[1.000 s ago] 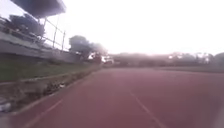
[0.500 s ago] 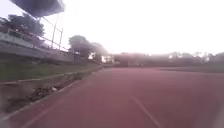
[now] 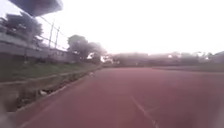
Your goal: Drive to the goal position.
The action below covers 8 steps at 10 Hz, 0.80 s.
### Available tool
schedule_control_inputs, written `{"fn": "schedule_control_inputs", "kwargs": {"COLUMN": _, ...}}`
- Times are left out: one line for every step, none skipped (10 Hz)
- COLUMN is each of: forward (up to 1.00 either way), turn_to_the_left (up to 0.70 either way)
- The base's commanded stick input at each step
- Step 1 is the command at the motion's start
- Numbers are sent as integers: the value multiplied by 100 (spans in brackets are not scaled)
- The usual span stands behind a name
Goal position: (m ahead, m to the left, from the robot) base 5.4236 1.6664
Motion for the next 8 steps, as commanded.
{"fn": "schedule_control_inputs", "kwargs": {"forward": 70, "turn_to_the_left": 0}}
{"fn": "schedule_control_inputs", "kwargs": {"forward": 70, "turn_to_the_left": 0}}
{"fn": "schedule_control_inputs", "kwargs": {"forward": 70, "turn_to_the_left": 0}}
{"fn": "schedule_control_inputs", "kwargs": {"forward": 70, "turn_to_the_left": 0}}
{"fn": "schedule_control_inputs", "kwargs": {"forward": 70, "turn_to_the_left": 0}}
{"fn": "schedule_control_inputs", "kwargs": {"forward": 70, "turn_to_the_left": 0}}
{"fn": "schedule_control_inputs", "kwargs": {"forward": 70, "turn_to_the_left": 0}}
{"fn": "schedule_control_inputs", "kwargs": {"forward": 70, "turn_to_the_left": 0}}
